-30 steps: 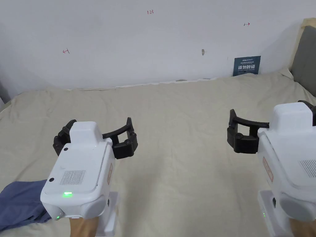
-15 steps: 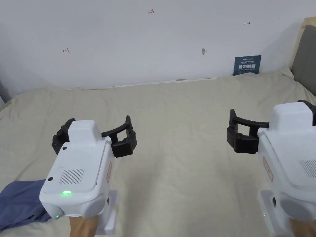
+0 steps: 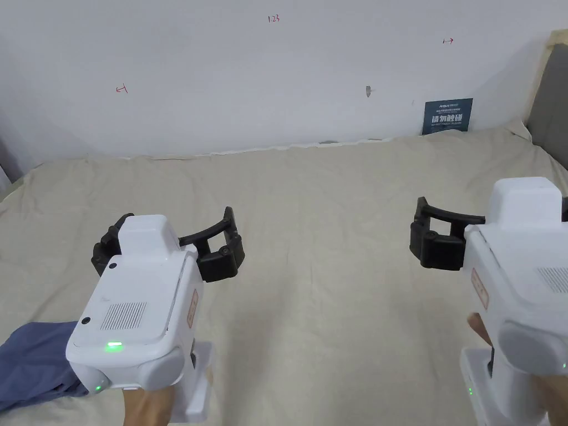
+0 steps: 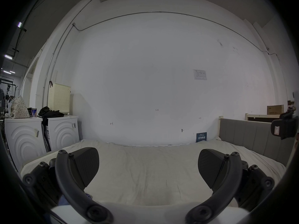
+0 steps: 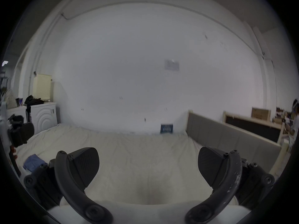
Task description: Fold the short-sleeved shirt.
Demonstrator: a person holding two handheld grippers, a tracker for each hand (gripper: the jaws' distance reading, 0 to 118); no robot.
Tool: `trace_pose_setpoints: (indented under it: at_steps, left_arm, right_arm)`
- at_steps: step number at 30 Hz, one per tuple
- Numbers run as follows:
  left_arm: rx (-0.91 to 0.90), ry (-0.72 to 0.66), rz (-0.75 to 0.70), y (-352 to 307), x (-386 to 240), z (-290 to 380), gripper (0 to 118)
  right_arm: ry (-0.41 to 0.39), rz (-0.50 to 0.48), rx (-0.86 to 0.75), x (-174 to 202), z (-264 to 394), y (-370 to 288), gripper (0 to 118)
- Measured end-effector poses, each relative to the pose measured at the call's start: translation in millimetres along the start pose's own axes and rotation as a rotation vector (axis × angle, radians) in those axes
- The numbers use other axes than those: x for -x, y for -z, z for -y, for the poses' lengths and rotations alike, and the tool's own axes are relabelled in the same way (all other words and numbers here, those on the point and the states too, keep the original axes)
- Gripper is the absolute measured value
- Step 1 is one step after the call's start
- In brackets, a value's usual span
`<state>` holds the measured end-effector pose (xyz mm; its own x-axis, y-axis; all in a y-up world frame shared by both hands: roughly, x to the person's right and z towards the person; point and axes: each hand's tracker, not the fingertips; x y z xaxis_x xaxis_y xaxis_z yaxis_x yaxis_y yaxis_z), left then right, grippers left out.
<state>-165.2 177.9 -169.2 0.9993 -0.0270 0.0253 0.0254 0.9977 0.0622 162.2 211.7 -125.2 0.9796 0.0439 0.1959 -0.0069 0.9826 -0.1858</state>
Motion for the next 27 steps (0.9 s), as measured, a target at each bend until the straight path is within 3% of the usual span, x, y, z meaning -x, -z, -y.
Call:
trace_pose_setpoints:
  at_steps: [4, 8, 14, 22, 27]
  left_arm:
    - [-0.001, -0.008, 0.002, -1, 2, -2, 118]
    - [-0.002, -0.021, 0.008, -1, 4, -4, 118]
    - [-0.004, -0.023, 0.001, -1, 6, -4, 118]
    - [-0.005, -0.027, -0.003, -1, 8, -4, 118]
    - [-0.005, -0.027, 0.000, -1, 9, -4, 118]
  right_arm:
    - [0.111, 0.075, 0.266, 0, -12, 7, 118]
    - [0.165, 0.040, 0.379, -2, -17, 10, 118]
    - [0.189, 0.030, 0.336, 2, -18, 4, 118]
    - [0.136, 0.050, 0.240, 12, -17, 5, 118]
    - [0.173, 0.047, 0.252, 9, -16, 9, 118]
